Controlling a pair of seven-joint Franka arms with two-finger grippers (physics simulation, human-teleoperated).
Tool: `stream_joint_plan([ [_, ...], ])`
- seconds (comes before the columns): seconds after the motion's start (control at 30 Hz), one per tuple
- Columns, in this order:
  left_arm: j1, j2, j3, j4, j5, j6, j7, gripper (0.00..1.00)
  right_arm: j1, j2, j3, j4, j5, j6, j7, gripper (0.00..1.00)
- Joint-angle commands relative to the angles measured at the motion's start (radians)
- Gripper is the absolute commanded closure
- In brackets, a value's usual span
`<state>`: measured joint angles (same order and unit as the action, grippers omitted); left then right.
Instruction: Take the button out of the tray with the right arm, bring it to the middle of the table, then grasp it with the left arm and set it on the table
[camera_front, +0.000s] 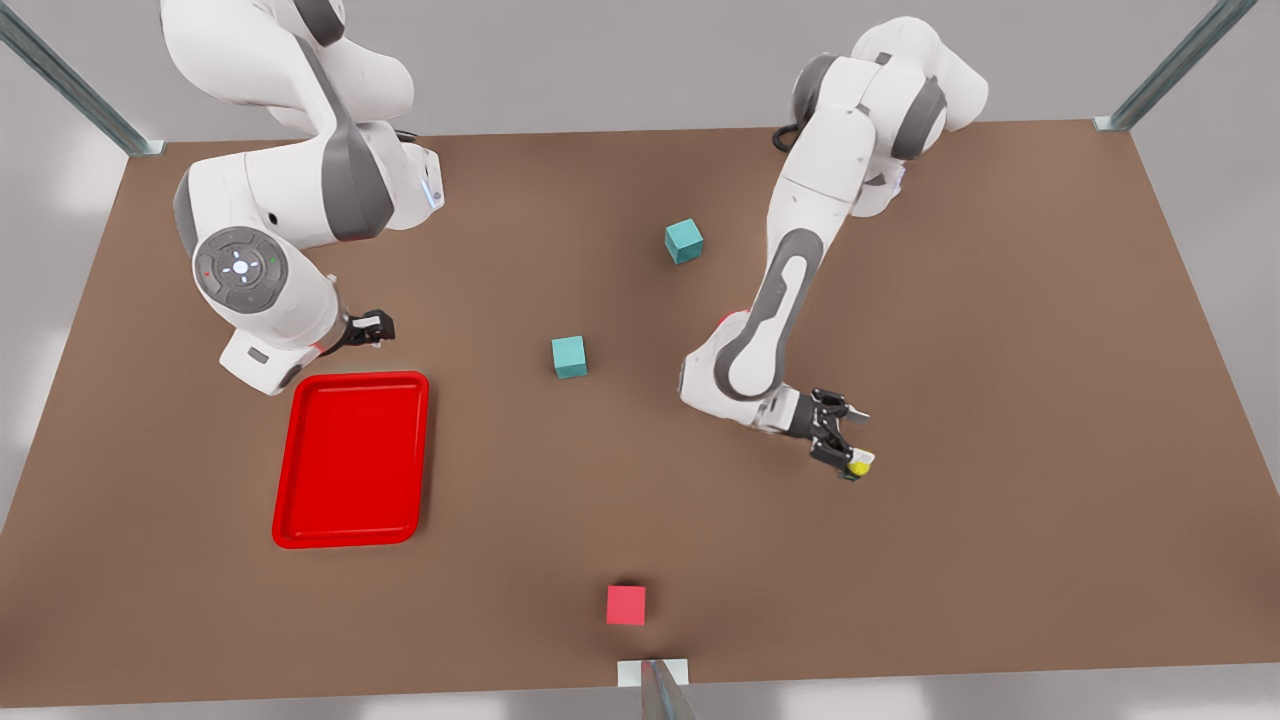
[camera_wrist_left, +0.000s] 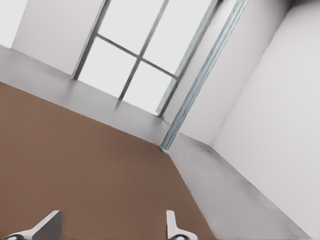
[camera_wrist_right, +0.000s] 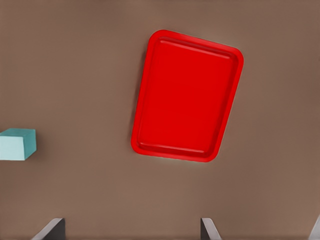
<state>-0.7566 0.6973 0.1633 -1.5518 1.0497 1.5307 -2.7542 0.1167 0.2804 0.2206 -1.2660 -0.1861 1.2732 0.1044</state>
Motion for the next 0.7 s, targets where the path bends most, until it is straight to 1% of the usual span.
stream_joint_plan([
  [0.0, 0.002, -0.159, 0.001, 0.048, -0.599, -0.095, 1.986, 0.00, -0.002, -0.001, 0.000, 0.000, -0.004, 0.000, 0.000, 0.00],
  [0.03, 0.100, -0.145, 0.044, 0.173, -0.996, -0.104, 2.486, 0.00, 0.000, -0.001, 0.000, 0.000, -0.003, 0.000, 0.000, 0.00],
  [0.07, 0.161, -0.148, 0.045, 0.191, -1.129, -0.142, 2.624, 0.00, 0.001, -0.001, 0.000, 0.000, -0.001, 0.000, 0.000, 0.00],
  [0.1, 0.261, -0.150, 0.044, 0.324, -1.183, -0.318, 2.805, 0.00, 0.001, -0.001, 0.002, 0.000, 0.000, 0.000, 0.000, 0.00],
  [0.13, 0.309, -0.153, 0.056, 0.476, -1.162, -0.490, 2.880, 0.00, 0.003, -0.001, 0.002, 0.000, 0.002, 0.000, 0.001, 0.00],
  [0.17, 0.315, -0.252, 0.051, 0.478, -1.064, -0.503, 2.885, 0.00, 0.001, -0.001, 0.002, 0.000, 0.000, 0.000, 0.001, 0.00],
  [0.2, 0.379, -0.396, -0.024, 0.375, -1.004, -0.449, 2.932, 0.00, 0.001, -0.001, 0.002, 0.000, 0.000, 0.000, 0.001, 0.00],
  [0.23, 0.341, -0.524, -0.024, 0.230, -0.918, -0.340, 2.987, 0.00, 0.001, -0.001, 0.002, 0.000, 0.000, 0.000, 0.001, 0.00],
  [0.27, 0.344, -0.646, -0.025, 0.069, -0.916, -0.187, 2.987, 0.00, 0.001, -0.001, 0.002, 0.000, 0.000, 0.000, 0.001, 0.00],
  [0.3, 0.352, -0.705, -0.025, -0.037, -0.927, -0.084, 2.987, 0.00, 0.000, -0.001, 0.002, 0.000, -0.001, 0.000, 0.001, 0.00],
  [0.37, 0.352, -0.700, -0.027, -0.060, -1.019, -0.060, 3.053, 0.00, -0.012, -0.001, -0.001, 0.000, -0.006, 0.002, 0.000, 0.00],
  [0.47, 0.352, -0.694, -0.033, -0.060, -1.028, -0.063, 3.066, 0.00, -0.109, 0.000, -0.006, 0.000, 0.002, 0.005, 0.001, 0.00],
  [0.5, 0.352, -0.694, -0.034, -0.060, -1.028, -0.064, 3.066, 0.00, -0.129, 0.008, -0.007, -0.003, 0.008, 0.058, 0.001, 0.00],
  [0.57, 0.352, -0.693, -0.034, -0.060, -1.028, -0.066, 3.064, 0.00, -0.155, 0.008, -0.004, -0.001, 0.016, 0.083, -0.005, 0.00],
  [0.63, 0.352, -0.693, -0.034, -0.060, -1.028, -0.066, 3.064, 0.00, -0.201, 0.008, -0.006, -0.001, 0.095, 0.083, -0.012, 0.00],
  [0.67, 0.352, -0.693, -0.034, -0.060, -1.028, -0.066, 3.066, 0.00, -0.210, 0.008, -0.006, -0.001, 0.099, 0.095, -0.011, 0.00],
])
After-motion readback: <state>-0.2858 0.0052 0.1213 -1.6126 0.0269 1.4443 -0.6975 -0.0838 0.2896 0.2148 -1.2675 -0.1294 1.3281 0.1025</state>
